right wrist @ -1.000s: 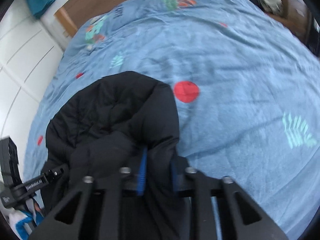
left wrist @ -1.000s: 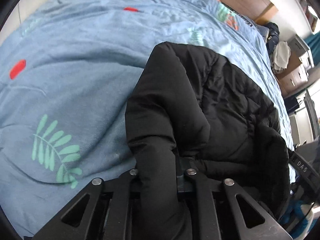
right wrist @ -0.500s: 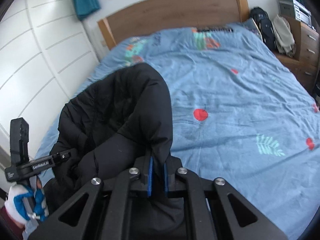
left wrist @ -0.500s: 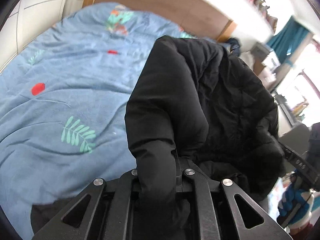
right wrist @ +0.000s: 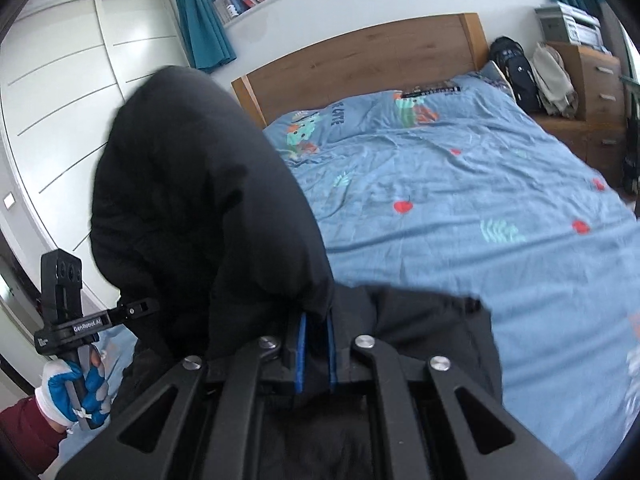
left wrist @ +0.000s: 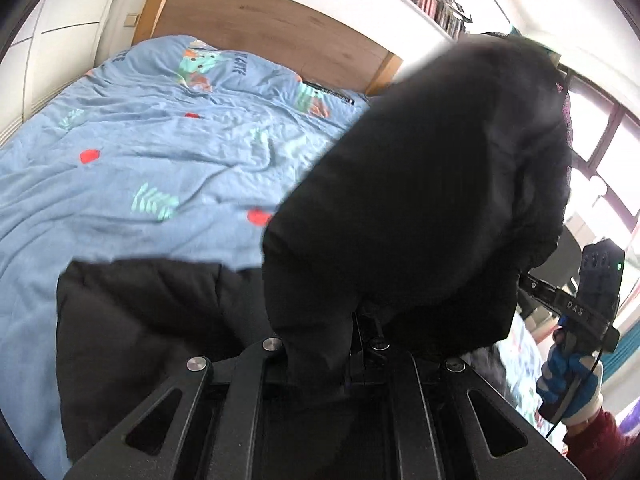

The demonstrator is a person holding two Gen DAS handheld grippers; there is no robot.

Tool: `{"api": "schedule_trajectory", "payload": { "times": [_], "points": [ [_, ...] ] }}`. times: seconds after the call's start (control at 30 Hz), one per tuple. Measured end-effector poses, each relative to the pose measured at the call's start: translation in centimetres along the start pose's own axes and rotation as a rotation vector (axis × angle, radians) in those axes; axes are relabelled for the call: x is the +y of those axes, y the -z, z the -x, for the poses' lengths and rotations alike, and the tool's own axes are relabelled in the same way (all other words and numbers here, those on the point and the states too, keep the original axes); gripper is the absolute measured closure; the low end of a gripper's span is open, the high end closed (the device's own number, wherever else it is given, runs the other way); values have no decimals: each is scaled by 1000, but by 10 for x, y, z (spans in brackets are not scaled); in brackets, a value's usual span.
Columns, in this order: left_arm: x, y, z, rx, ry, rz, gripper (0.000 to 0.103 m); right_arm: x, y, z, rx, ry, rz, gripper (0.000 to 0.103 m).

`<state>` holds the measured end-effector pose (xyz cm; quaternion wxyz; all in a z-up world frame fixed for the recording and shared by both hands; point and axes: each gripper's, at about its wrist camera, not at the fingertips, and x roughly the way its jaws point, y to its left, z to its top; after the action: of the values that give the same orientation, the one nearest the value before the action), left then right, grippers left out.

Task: Fold large clothes
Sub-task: 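Grasp the jacket hem with both grippers and lift it up, then fold the lifted hem over the jacket body toward the collar with both grippers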

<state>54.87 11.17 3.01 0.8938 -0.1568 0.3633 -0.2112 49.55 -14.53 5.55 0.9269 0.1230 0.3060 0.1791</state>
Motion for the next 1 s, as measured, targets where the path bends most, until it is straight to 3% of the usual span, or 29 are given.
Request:
{"api": "schedule_trajectory", "payload": {
  "times": [0.2,0.33,0.53,0.63,0.8,0.9,1.0],
  "points": [
    [13,37,10,16,-10,42,92,-6,44,22,12,-12,-50,95],
    [25,59,5,43,-56,33,90,-12,71,21,43,-21,-87,95],
    [38,76,6,67,-44,107,87,-20,101,8,109,-34,-135,93],
    [29,81,21,80,-60,102,75,-20,106,11,131,-14,-138,92],
    [35,89,49,123,-98,115,67,-24,105,32,170,34,-139,92],
    [41,90,80,129,-139,141,66,-30,98,53,186,76,-132,86],
    [35,69,108,87,-186,115,56,-30,73,76,155,115,-101,79]
  ]
}}
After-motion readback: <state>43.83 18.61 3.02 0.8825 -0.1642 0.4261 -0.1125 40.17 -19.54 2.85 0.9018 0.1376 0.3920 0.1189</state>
